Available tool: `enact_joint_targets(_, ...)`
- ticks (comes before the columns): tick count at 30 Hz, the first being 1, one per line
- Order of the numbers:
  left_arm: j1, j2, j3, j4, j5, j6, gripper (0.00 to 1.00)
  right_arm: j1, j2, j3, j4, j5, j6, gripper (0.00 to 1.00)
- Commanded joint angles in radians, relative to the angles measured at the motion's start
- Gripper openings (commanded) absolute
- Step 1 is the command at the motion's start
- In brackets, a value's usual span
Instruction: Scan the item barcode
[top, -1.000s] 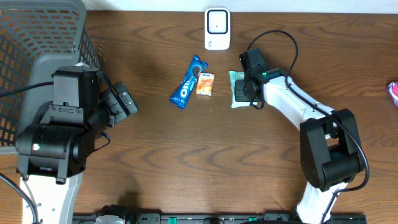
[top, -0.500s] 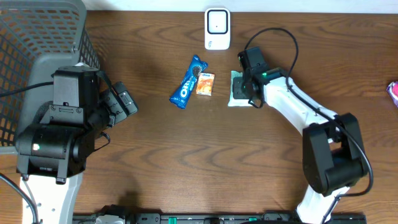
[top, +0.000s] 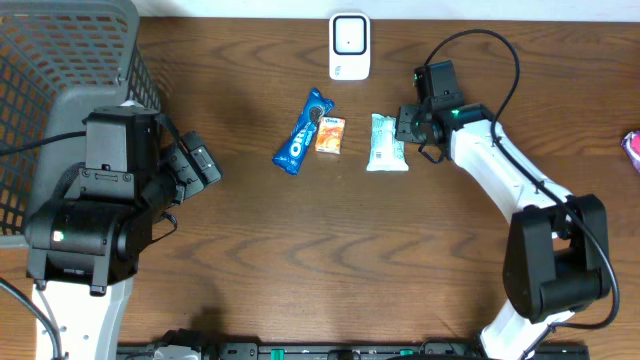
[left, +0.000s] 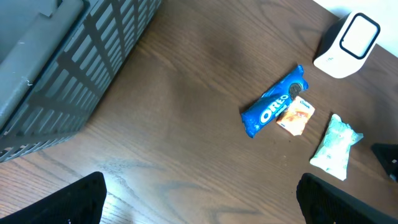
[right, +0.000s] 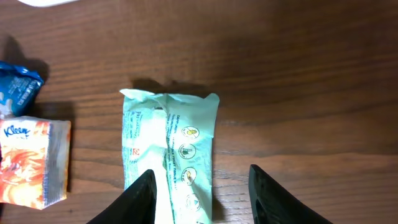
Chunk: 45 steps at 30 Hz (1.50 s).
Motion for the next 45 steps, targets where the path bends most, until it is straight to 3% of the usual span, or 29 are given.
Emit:
enact_joint_targets(1,0.005,0.003,0.007,-0.003,-0.012,0.003,0.98,-0.009,0.060,-0.003,0.002,-0.050,0.066,0.45)
enact_joint_targets(6,0.005,0.003,0.007,-0.003,-0.012,0.002,0.98,-0.012,0.119,-0.003,0.058,-0.174,0.077,0.47)
enact_joint_targets(14,0.005,0.003,0.007,-0.003,-0.012,0.002,0.98,-0.012,0.186,-0.004,0.059,-0.183,0.080,0.45)
enact_joint_targets(16,0.005,0.003,0.007,-0.003,-0.012,0.002,0.98,-0.012,0.189,-0.004,0.056,-0.182,0.079,0.34)
enact_joint_targets(19,0.005,0.003,0.007,-0.003,-0.012,0.002,0.98,-0.012,0.189,-0.004,0.057,-0.175,0.075,0.09)
enact_joint_targets(21,0.005,0.003,0.007,-0.003,-0.012,0.002,0.98,-0.012,0.187,-0.003,0.063,-0.175,0.075,0.01)
enact_joint_targets(28,0.005,0.003,0.007,-0.003,-0.012,0.002,0.98,-0.010,0.114,0.021,0.034,-0.049,-0.013,0.01)
enact_joint_targets(35,0.005,0.003,0.007,-0.003,-0.012,0.002,0.98,0.048,-0.038,0.030,-0.066,0.452,-0.129,0.01)
enact_joint_targets(40,0.005,0.003,0.007,-0.003,-0.012,0.002,0.98,0.131,-0.026,0.025,-0.108,0.818,-0.172,0.01)
enact_joint_targets(43,0.005,0.003,0.007,-0.003,-0.012,0.003,0.98,0.140,0.011,0.023,-0.105,0.805,-0.171,0.01)
enact_joint_targets(45,0.005,0.003,0.007,-0.003,-0.012,0.003,0.98,0.133,0.030,0.023,-0.098,0.719,-0.171,0.11)
